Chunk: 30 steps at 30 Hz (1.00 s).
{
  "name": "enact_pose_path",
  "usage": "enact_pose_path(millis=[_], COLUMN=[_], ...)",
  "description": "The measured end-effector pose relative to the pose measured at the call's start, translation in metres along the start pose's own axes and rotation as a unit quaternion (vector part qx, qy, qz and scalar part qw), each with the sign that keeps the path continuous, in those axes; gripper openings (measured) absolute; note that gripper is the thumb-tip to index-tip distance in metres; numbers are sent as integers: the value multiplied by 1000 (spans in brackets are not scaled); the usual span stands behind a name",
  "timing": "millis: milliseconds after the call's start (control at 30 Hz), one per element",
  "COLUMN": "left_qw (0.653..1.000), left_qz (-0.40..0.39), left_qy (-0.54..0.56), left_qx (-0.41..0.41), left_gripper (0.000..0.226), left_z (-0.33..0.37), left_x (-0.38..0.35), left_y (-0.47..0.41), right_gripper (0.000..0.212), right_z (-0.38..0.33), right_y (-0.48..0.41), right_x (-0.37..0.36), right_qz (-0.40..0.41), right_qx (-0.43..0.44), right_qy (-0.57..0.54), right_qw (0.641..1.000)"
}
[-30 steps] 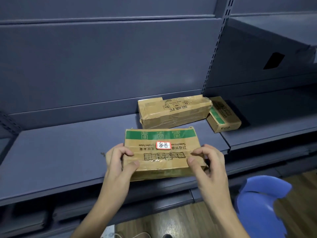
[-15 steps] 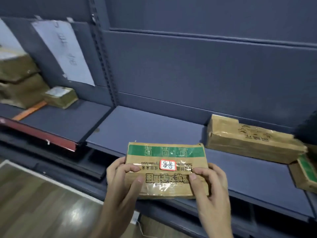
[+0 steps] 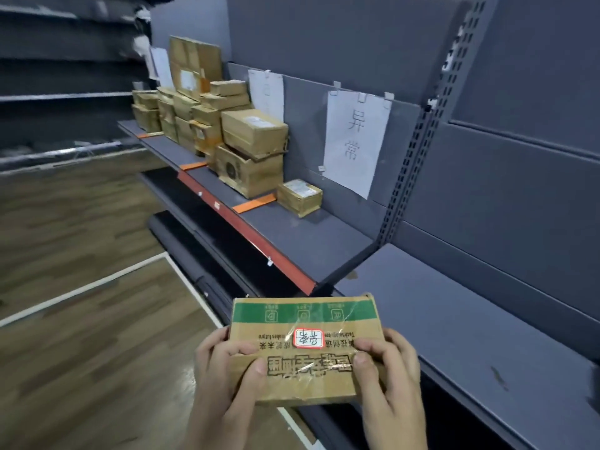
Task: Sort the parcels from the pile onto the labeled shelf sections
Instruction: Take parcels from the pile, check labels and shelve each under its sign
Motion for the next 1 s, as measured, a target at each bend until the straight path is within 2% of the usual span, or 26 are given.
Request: enact_pose_path(millis=[367, 467, 600, 700, 800, 900, 1000], left_qw=[996, 997, 999, 1000, 998, 994, 983], left_qz=[45, 42, 31, -3, -59, -98, -170], left_qy=[5, -1, -6, -11, -1, -32, -63], left_qx=[73, 72, 32, 12, 32, 25, 22], left_gripper=[28, 21, 18, 14, 14, 22, 17], left_z=[-54, -66, -70, -67, -77, -71, -69], left_x=[75, 76, 66, 55, 35, 6, -40], left_y=[-107, -153, -223, -277, -322, -361, -393], right_gripper=[15, 18, 35, 34, 33, 34, 37], right_z=[8, 27, 58, 74, 89, 101, 120], right_y=[-52, -73, -110, -137, -157, -180, -197], right_x=[-151, -184, -219, -244, -258, -253, -241], right_qz=[-78, -66, -17, 10, 23, 65, 107], right_qx=[-12, -21, -26, -40, -71, -78, -99], right_qy=[-21, -8, 3, -3, -10, 4, 37], right_qw=[997, 998, 1000, 999, 997, 995, 989])
Point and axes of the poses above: each hand's wrist, its own y-axis away from the middle knuckle, its own x-axis out of the back of the hand, z = x × y, the point moved 10 cm from there along -y, towards the middle knuckle, and after that the axes turned 15 degrees about x, right-handed, at the moved point
